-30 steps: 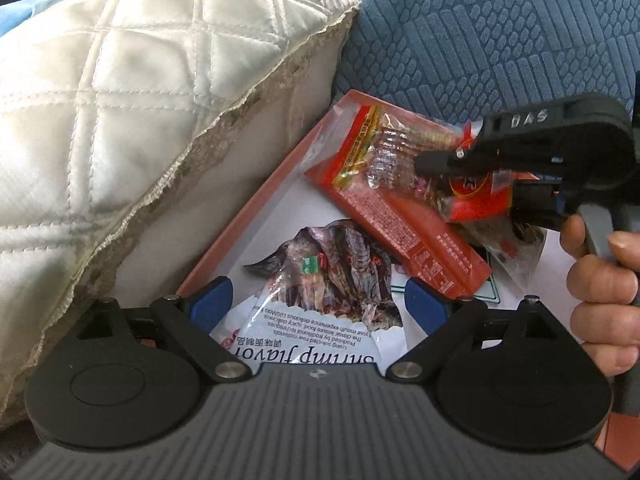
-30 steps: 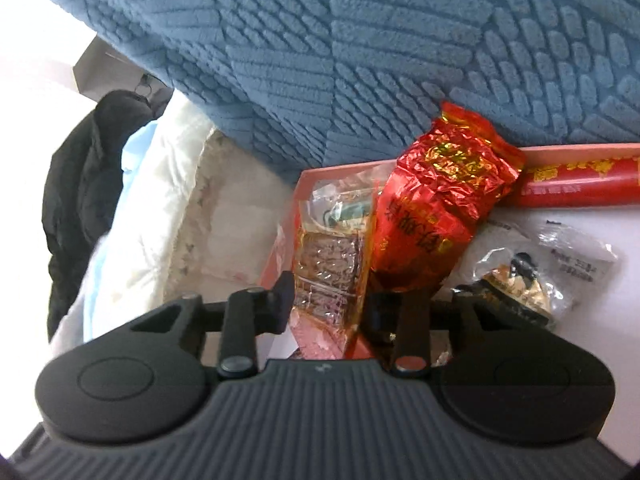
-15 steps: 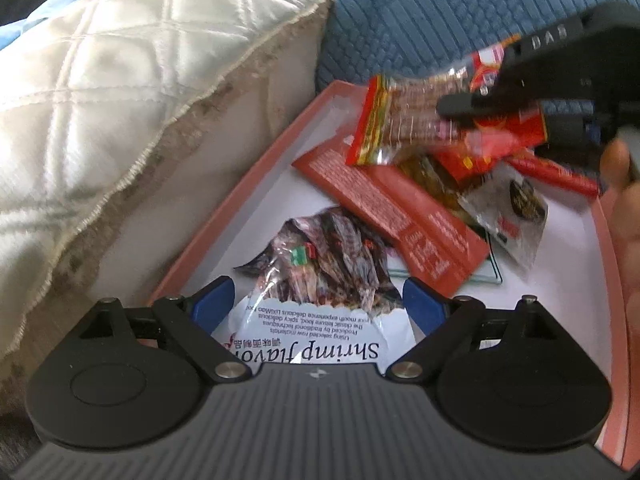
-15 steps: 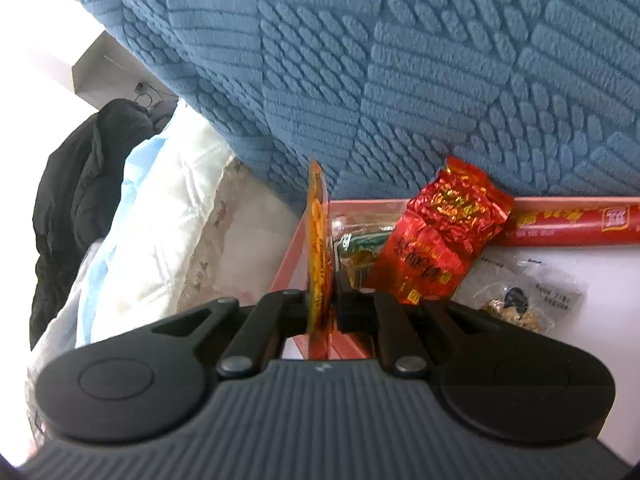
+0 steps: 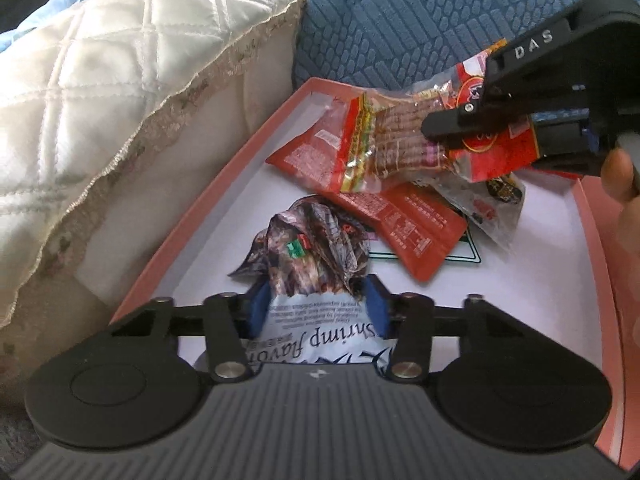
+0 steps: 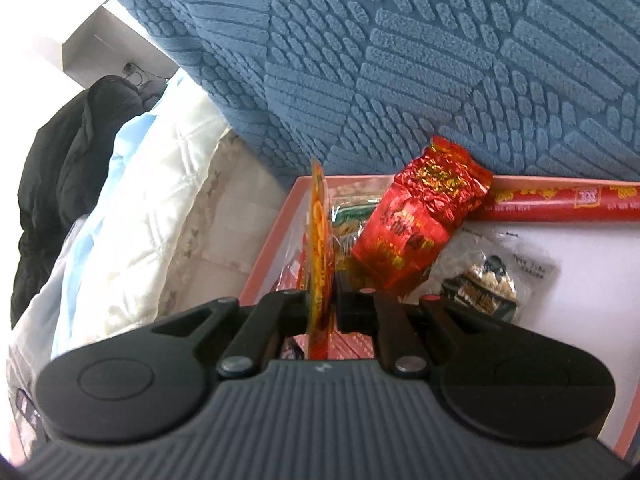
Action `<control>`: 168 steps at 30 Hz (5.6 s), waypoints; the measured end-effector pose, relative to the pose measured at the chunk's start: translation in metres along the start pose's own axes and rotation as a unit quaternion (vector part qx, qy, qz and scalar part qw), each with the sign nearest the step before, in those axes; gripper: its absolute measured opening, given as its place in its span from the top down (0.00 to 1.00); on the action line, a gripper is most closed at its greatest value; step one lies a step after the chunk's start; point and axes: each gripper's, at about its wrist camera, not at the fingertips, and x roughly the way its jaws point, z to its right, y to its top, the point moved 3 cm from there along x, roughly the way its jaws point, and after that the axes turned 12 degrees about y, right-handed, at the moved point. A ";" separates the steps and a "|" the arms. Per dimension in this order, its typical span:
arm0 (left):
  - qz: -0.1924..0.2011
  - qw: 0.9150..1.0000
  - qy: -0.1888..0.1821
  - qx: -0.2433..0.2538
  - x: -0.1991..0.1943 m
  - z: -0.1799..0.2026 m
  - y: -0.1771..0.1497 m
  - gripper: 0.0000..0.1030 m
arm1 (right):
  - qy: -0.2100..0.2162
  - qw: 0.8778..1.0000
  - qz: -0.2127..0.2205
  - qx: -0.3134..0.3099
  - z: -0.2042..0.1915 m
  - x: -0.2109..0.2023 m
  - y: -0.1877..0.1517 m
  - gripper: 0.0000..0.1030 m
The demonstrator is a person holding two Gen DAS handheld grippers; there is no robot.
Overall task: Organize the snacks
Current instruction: 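Lift the orange-red packet with right gripper while left holds the Shrimp flavor packet, then carry the orange-red packet with right gripper while left carries Shrimp packet over pink-rimmed box, then open both grippers to drop the two packets into the pink-rimmed box, then move both open grippers back over the snack tray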
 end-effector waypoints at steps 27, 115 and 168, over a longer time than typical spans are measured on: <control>0.022 0.997 -0.057 -0.045 -0.068 -0.030 -0.006 0.55 | -0.099 0.992 0.022 -0.071 -0.048 -0.085 -0.064 0.92; 0.077 0.961 -0.258 0.066 -0.247 0.165 0.039 0.55 | -0.320 0.920 0.210 -0.085 -0.049 -0.361 -0.107 0.92; 0.149 0.949 -0.269 0.066 -0.292 0.112 0.045 0.25 | -0.285 0.918 0.266 -0.073 -0.065 -0.389 -0.116 0.36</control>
